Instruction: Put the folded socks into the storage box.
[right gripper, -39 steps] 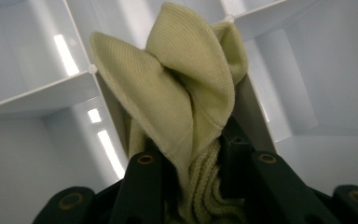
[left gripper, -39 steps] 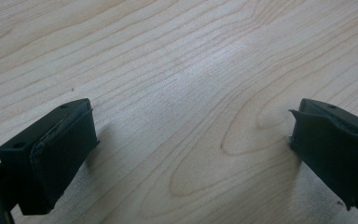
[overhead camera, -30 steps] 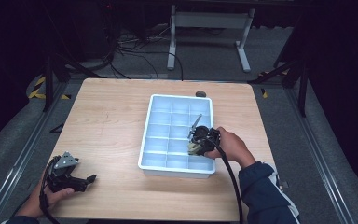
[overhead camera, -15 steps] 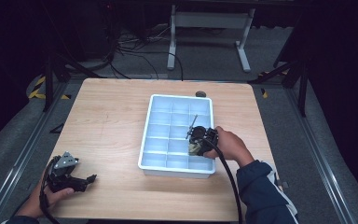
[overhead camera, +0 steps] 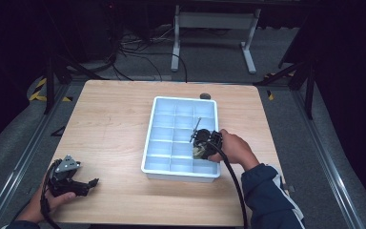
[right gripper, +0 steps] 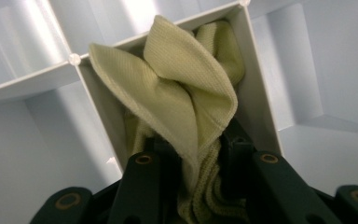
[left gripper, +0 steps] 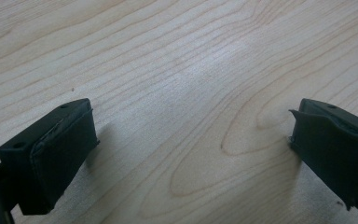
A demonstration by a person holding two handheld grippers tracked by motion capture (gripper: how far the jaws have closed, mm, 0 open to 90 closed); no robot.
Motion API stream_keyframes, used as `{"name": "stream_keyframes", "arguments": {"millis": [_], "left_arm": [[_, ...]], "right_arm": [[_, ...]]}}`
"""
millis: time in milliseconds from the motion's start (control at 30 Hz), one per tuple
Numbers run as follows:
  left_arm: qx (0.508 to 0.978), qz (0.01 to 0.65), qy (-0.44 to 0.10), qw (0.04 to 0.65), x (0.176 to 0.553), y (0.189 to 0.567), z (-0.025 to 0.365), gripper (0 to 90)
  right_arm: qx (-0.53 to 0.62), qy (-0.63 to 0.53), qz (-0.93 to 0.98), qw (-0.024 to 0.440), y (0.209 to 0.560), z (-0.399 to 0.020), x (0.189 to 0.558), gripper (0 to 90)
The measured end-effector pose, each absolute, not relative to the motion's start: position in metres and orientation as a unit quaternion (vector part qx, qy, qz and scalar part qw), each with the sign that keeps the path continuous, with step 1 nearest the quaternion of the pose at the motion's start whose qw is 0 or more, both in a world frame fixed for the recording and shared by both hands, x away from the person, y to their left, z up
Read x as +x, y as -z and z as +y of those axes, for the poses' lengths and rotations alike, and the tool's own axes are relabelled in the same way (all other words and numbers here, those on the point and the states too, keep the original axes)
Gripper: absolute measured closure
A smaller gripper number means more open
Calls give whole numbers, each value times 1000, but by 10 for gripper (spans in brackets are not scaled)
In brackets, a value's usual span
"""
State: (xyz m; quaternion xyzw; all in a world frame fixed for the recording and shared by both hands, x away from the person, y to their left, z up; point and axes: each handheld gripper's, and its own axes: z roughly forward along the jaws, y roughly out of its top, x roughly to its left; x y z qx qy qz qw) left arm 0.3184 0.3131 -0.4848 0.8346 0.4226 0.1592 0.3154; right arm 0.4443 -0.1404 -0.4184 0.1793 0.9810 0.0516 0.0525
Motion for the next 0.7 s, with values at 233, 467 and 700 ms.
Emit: {"name": "stream_keyframes", "arguments": {"millis": [233, 467, 700], "left_arm": [[835, 422, -158, 314, 318, 485, 313, 4], [835, 422, -159, 315, 318, 485, 313, 4], [834, 422, -160, 316, 318, 485, 313, 4]], "right_arm": [[179, -55, 980, 63, 418, -141, 443, 697], [182, -71, 978, 74, 417, -145, 442, 662], [193, -109, 973, 71, 411, -155, 438, 645]]}}
